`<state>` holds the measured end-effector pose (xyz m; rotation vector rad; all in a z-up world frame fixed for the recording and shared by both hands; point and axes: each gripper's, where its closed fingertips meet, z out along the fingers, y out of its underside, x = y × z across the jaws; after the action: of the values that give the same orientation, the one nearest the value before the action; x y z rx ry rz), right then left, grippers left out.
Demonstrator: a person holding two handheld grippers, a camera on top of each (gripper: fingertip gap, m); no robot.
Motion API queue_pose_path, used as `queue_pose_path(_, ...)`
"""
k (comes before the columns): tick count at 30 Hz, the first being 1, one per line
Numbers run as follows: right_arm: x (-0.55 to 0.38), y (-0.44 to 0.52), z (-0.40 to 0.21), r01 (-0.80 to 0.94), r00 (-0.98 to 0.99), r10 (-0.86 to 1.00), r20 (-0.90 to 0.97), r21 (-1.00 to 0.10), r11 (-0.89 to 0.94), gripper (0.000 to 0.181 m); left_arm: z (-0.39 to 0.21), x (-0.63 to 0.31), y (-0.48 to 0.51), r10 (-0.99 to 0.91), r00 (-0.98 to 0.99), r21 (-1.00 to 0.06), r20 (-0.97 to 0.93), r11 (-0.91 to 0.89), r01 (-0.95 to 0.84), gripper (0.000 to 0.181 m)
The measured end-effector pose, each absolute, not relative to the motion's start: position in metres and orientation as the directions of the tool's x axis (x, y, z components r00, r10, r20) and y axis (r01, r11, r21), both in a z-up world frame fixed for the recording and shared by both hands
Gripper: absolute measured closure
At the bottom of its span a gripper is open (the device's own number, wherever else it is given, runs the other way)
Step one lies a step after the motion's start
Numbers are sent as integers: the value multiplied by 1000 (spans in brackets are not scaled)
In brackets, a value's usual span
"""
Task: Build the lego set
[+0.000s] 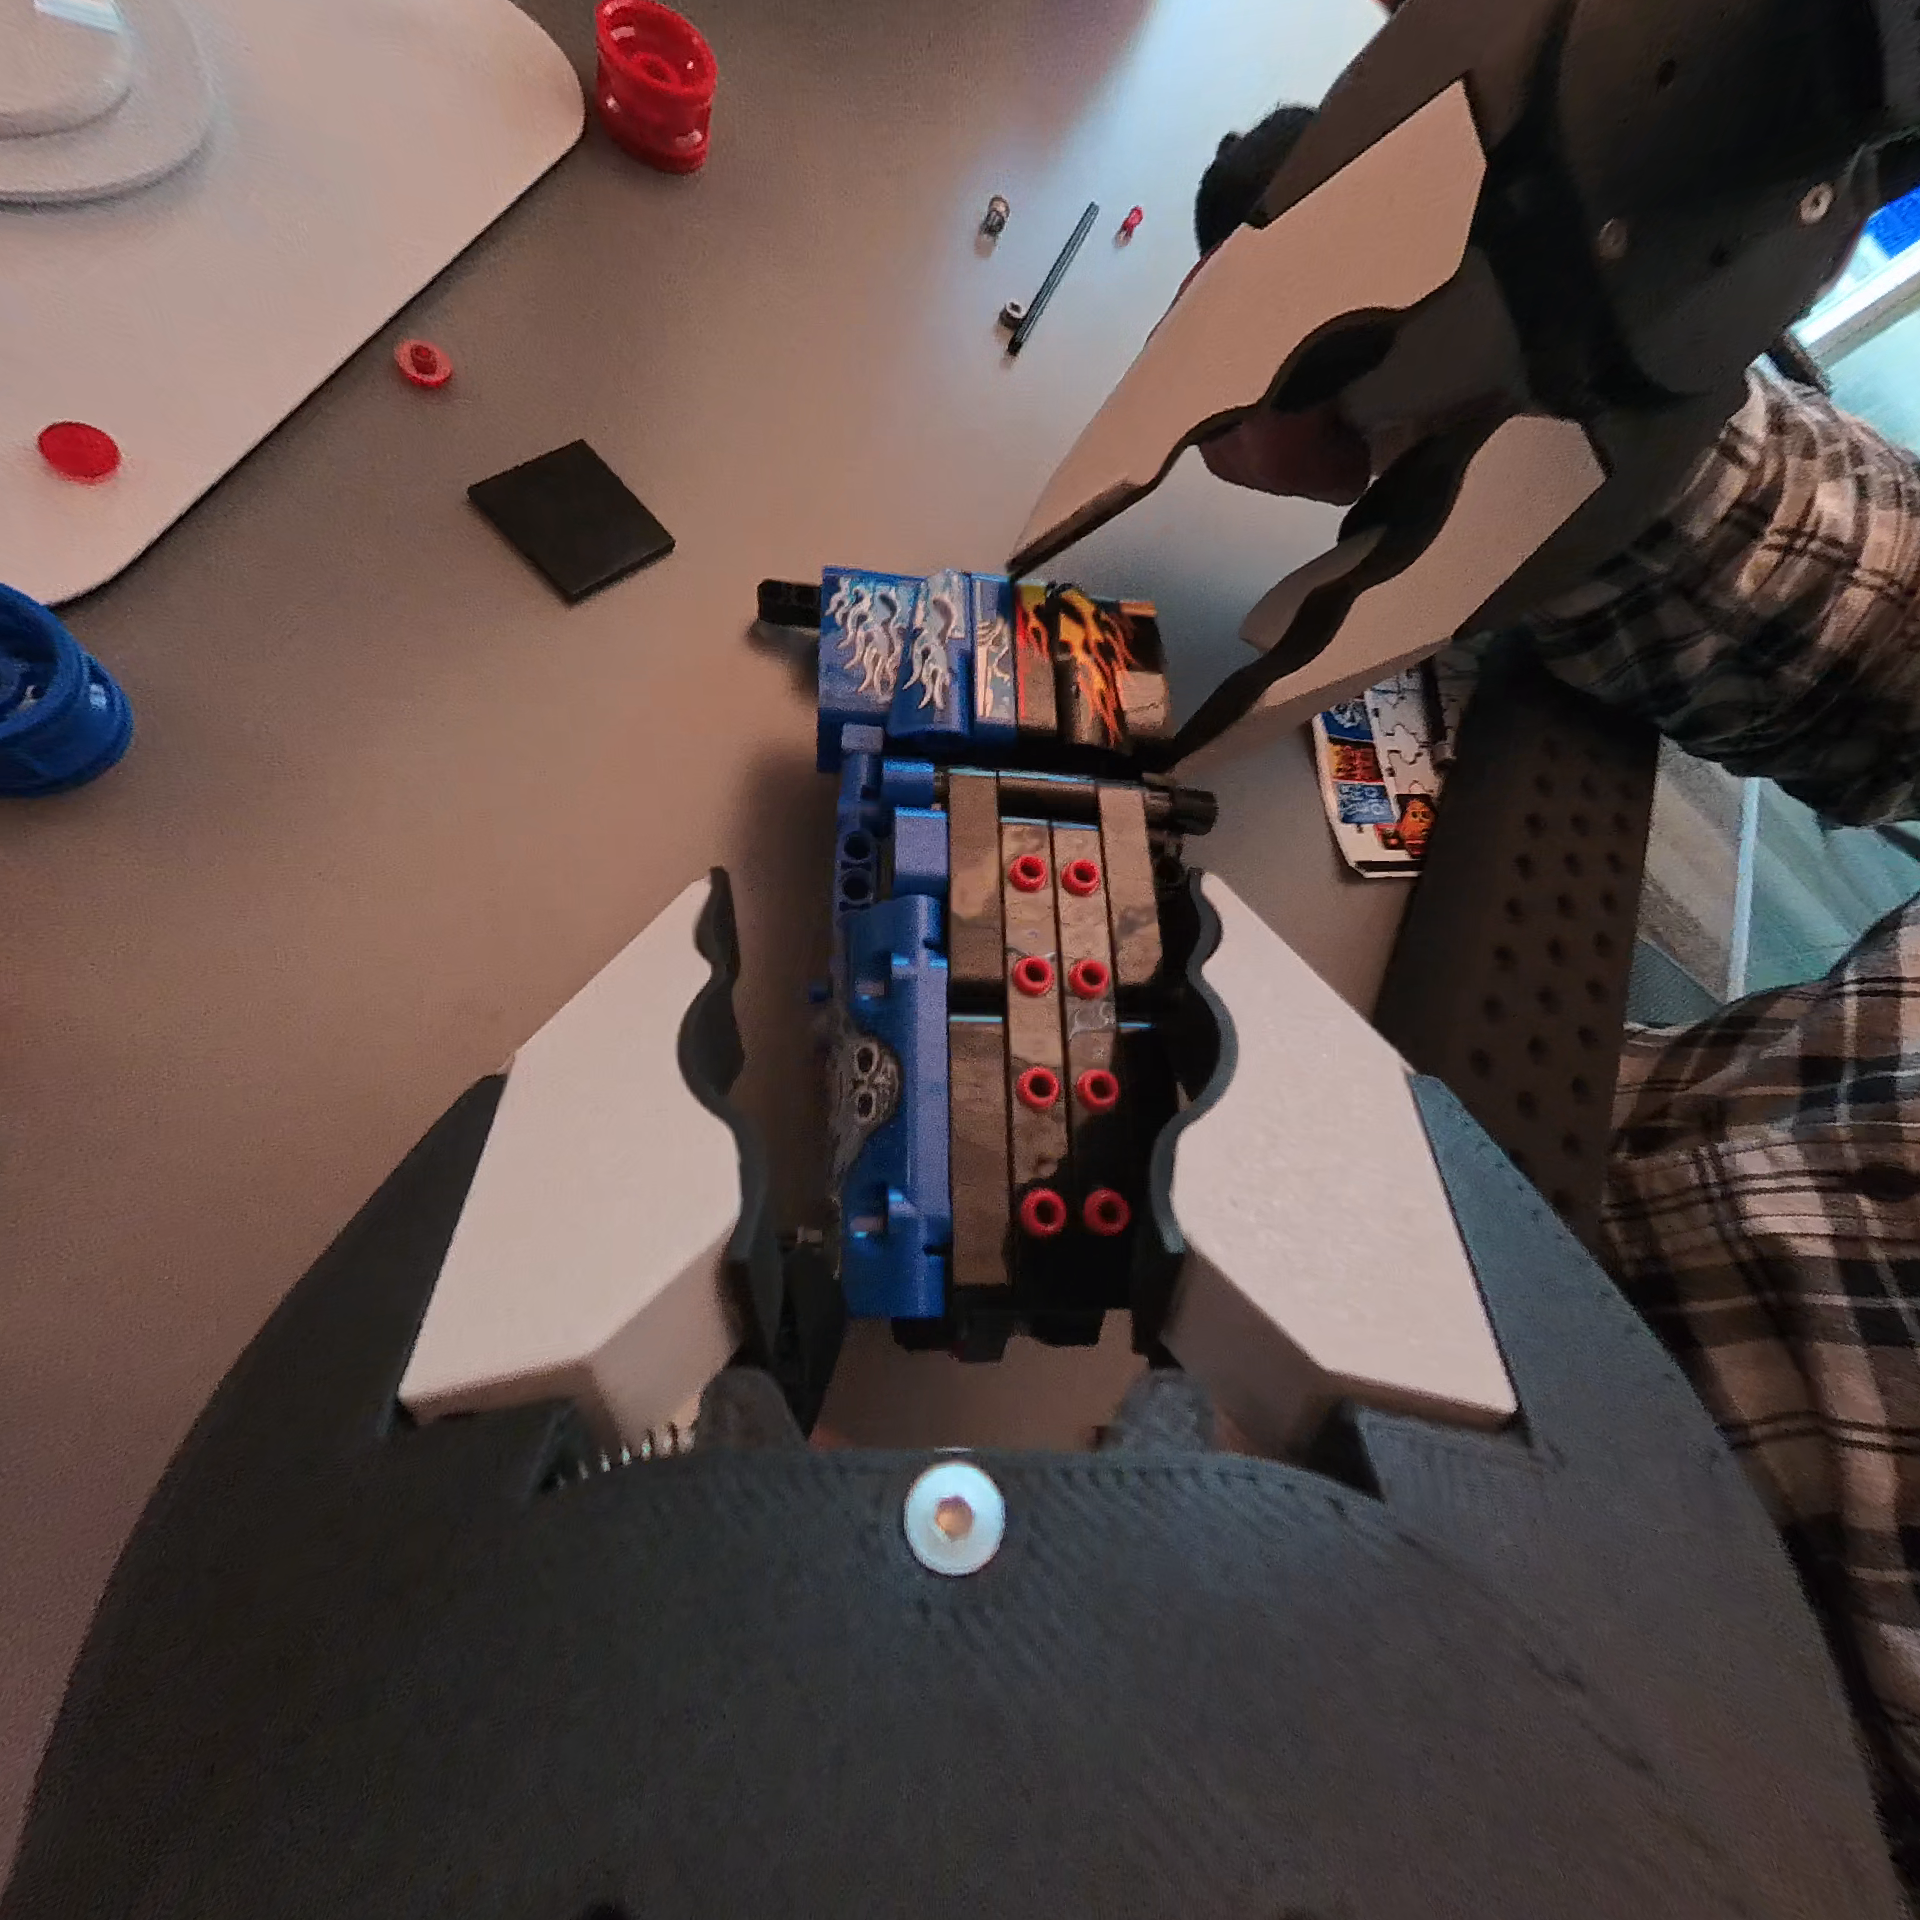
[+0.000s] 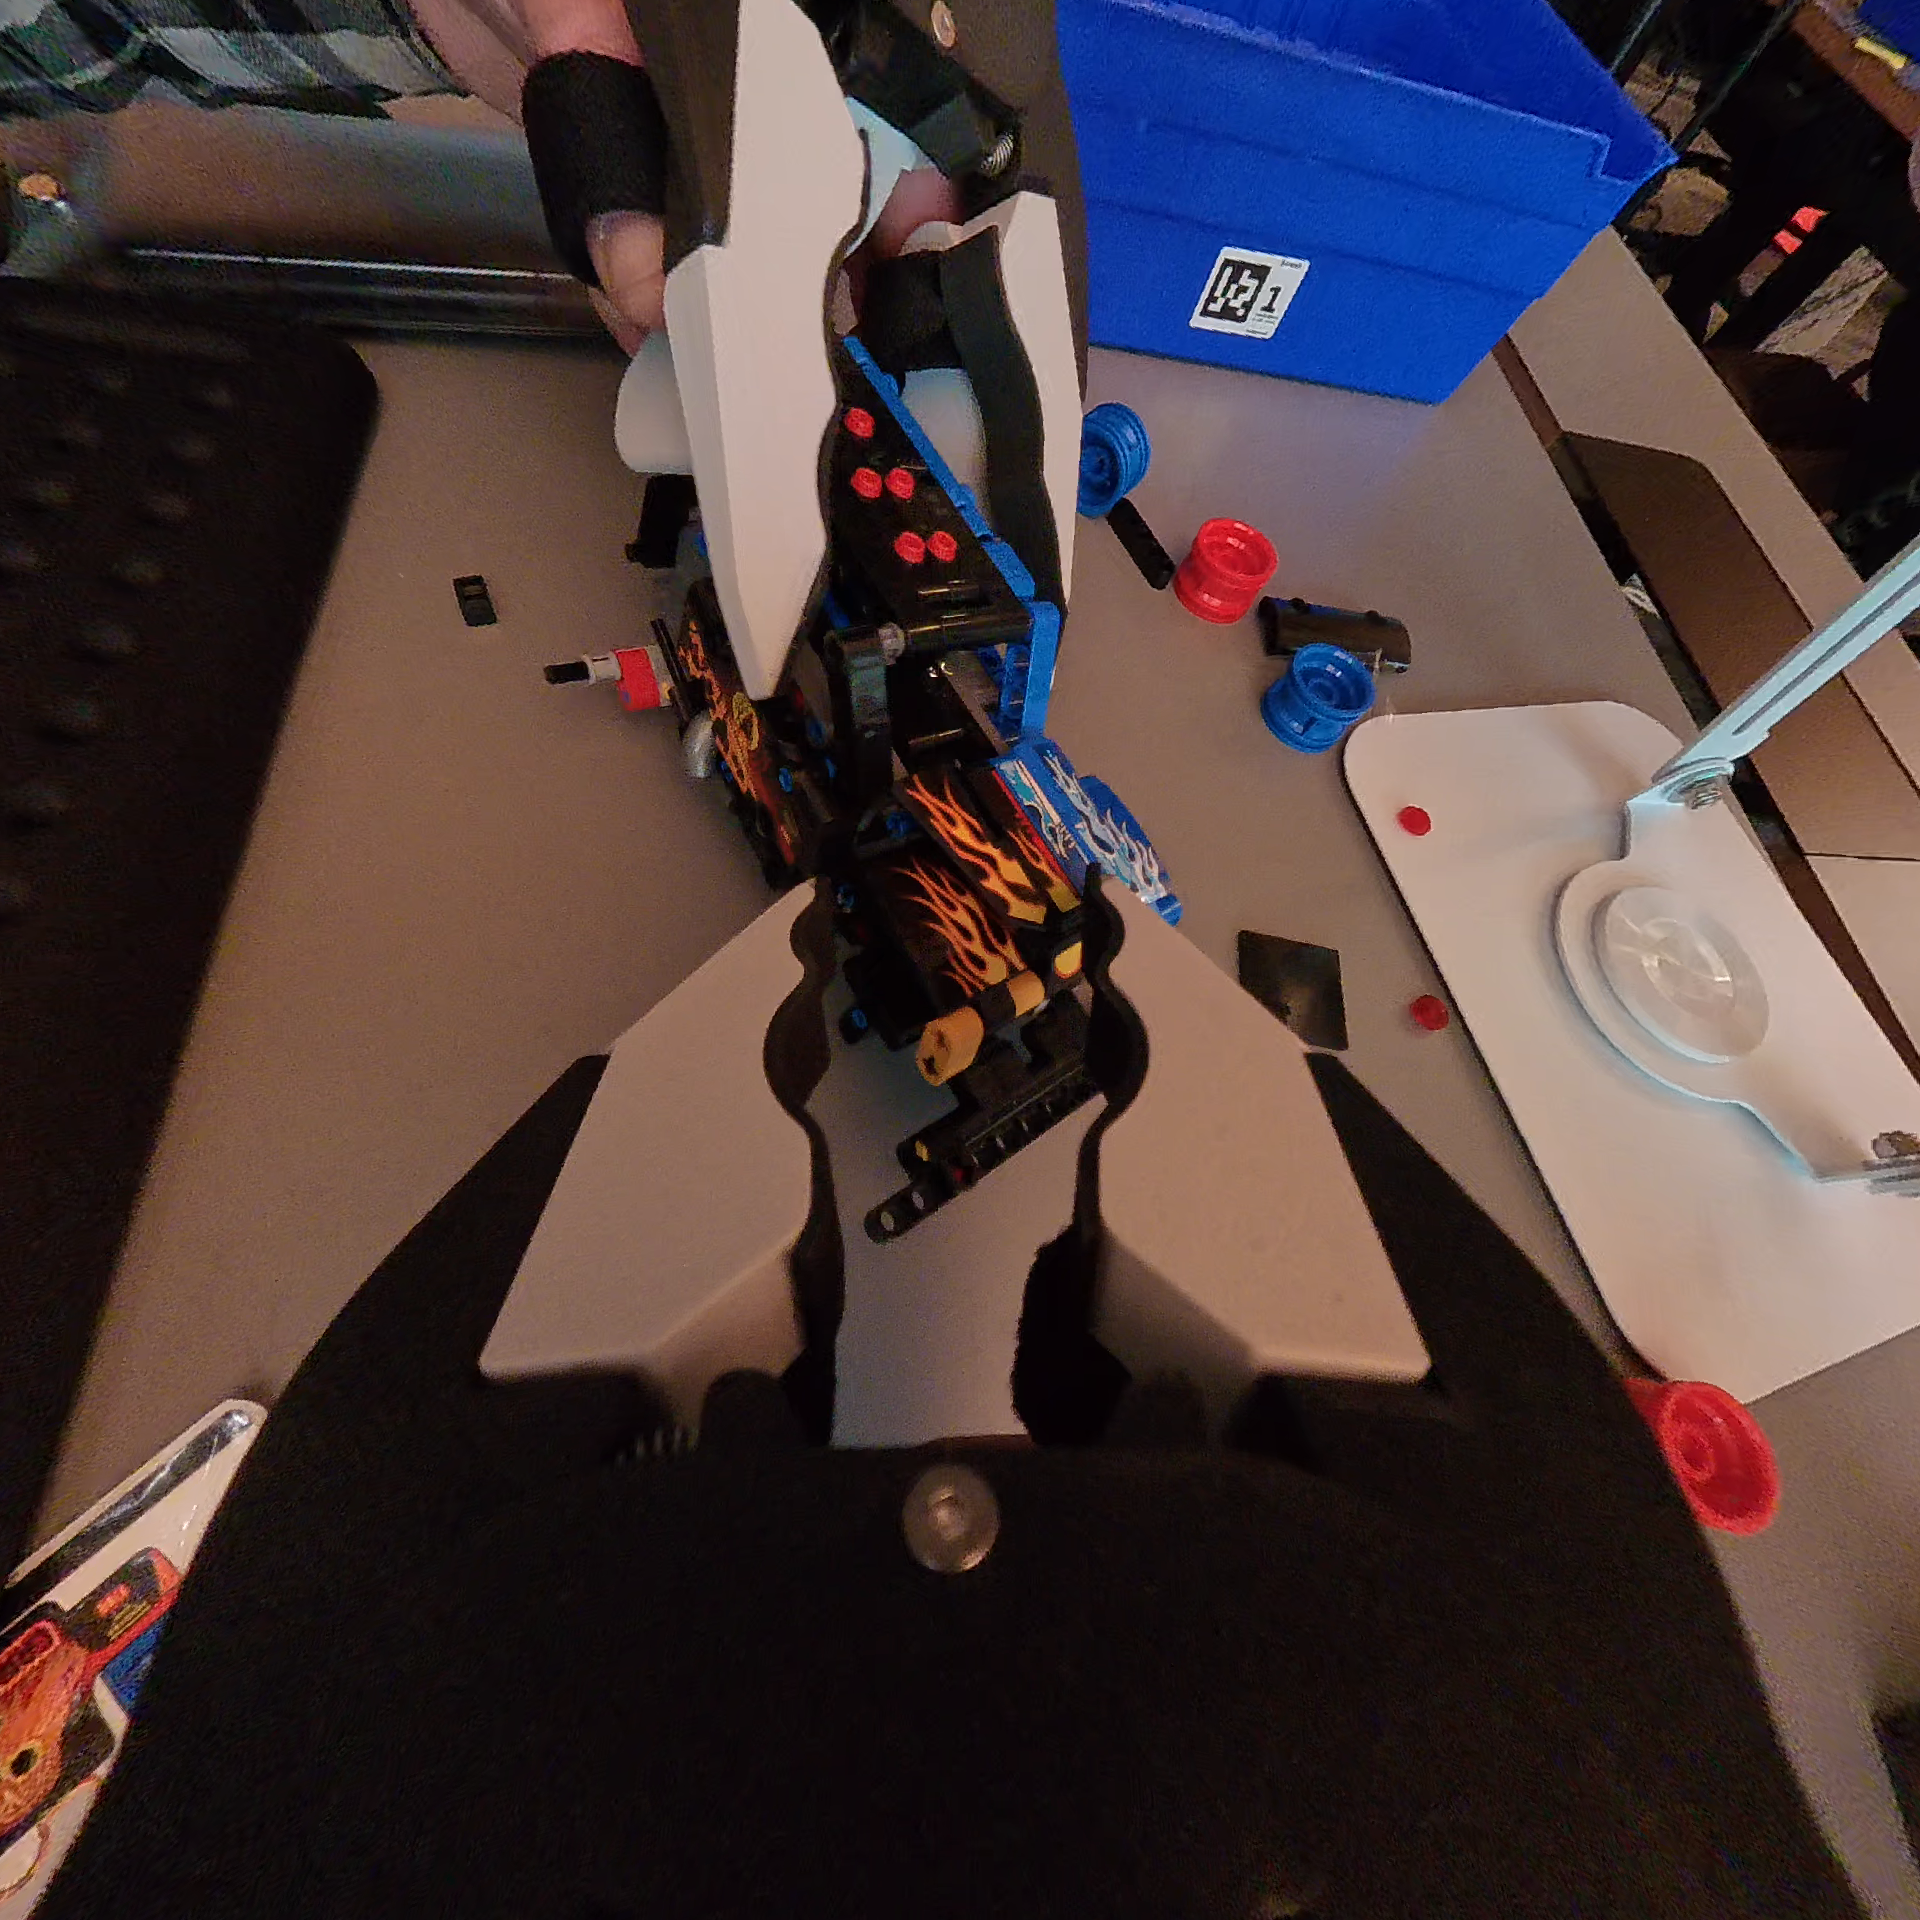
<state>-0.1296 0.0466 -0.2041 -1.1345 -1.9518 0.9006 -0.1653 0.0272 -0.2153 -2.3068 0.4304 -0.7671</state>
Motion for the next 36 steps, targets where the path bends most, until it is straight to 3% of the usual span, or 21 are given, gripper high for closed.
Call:
queue_pose_path(7, -124, 49, -205, 423, -391, 896, 210, -824, 378, 137, -205, -171, 12, -515, 827, -754, 227, -630, -186, 94)
queue_pose_path(12, -114, 61, -221, 511, -382, 914, 133, -794, 329, 130, -217, -183, -10, -489, 872, -730, 11, -600, -327, 90)
queue_pose_path(16, -114, 56, -235, 555, -406, 910, 85, -768, 320, 142, -233, -189, -10, -450, 891, -714, -69, -601, -359, 111)
queue_pose_path(22, -113, 60, -232, 568, -376, 925, 58, -774, 280, 155, -227, -178, -7, -464, 870, -744, 165, -638, -198, 117)
queue_pose_path(27, -106, 63, -223, 578, -368, 930, -13, -787, 218, 153, -221, -171, -2, -457, 782, -702, 424, -711, -35, 117)
queue_pose_path(36, -103, 75, -215, 572, -320, 947, -16, -800, 180, 148, -214, -168, 14, -419, 694, -648, 586, -757, 90, 117)
